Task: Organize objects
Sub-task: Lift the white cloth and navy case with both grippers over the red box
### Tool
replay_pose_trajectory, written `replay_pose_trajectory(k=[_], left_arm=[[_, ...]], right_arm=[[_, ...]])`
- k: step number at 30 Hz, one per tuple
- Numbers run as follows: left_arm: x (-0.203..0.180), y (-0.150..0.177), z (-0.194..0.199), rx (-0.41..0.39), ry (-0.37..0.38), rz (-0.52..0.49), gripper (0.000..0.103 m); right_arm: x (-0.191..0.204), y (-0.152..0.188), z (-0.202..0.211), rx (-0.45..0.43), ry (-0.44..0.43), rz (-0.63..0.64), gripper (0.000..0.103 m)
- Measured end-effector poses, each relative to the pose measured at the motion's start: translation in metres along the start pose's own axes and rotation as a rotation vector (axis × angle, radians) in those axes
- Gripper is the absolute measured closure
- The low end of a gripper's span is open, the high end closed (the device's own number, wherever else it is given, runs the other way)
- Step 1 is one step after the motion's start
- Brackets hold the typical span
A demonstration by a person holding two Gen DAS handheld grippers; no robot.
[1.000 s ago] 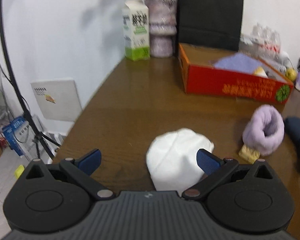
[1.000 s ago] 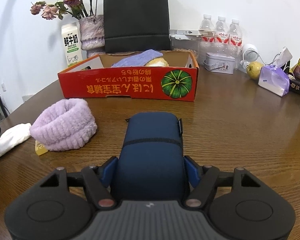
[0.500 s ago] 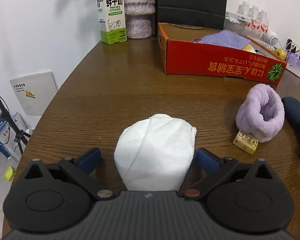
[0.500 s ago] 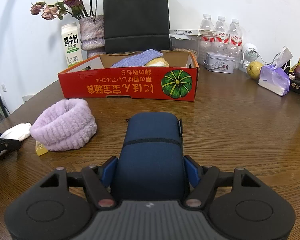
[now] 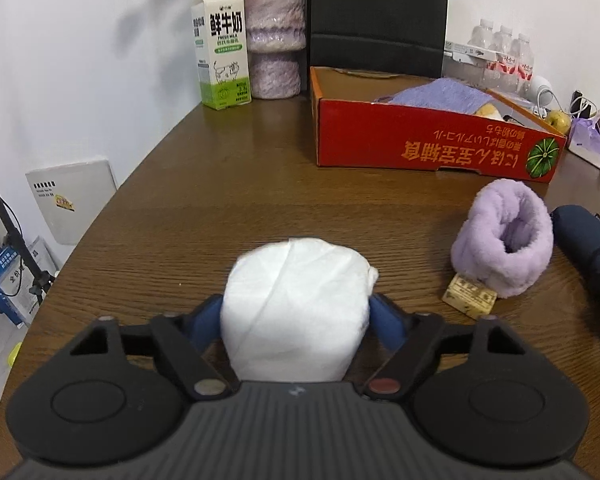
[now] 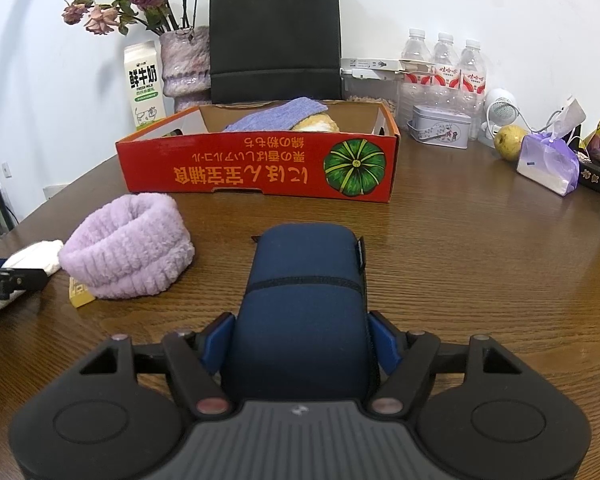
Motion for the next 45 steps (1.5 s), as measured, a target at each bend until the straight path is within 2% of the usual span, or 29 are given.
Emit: replay_pose_trajectory(k=[7,16,21,27,37,45], left_arm=[[-0.009,-0.001,0.015,-0.072,-0.010,-0.013,0.041],[-0.018,0.000,0.027,-0.117,0.010,-0.012,0.050],[-0.019,-0.001,0.032,-0.144,0.022,-0.004,0.053],[-0.024,-0.004,0.043,-0.192,0.040,-0.003,0.056],[-0.033,-0.008,0.054,-0.233,0.070,0.004,0.059],[-0.047,-0.018,0.067,-0.277,0.096,0.013,0.059]], right_arm=[[0.000,0.000,0.000,0.000,0.000,-0.001,0.032],[0.000,0.000,0.000,-0.002,-0.003,-0.002,0.033],[-0.001,-0.002,0.002,-0.017,-0.008,-0.009,0.037],[-0.004,-0.006,0.013,-0.076,0.002,-0.015,0.040],[0.002,-0.014,0.033,-0.182,0.014,0.024,0.041],[0.001,-0.017,0.038,-0.212,0.018,0.022,0.041]])
Point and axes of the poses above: each gripper's, at about its wrist camera, not at the fingertips, and z roughly against the way its jaws point, x to its left, y to its underside, the point moved 10 cm from there along -z, roughly the way its jaws point, and after that the axes turned 1 degree about y, right-handed, at the moved point
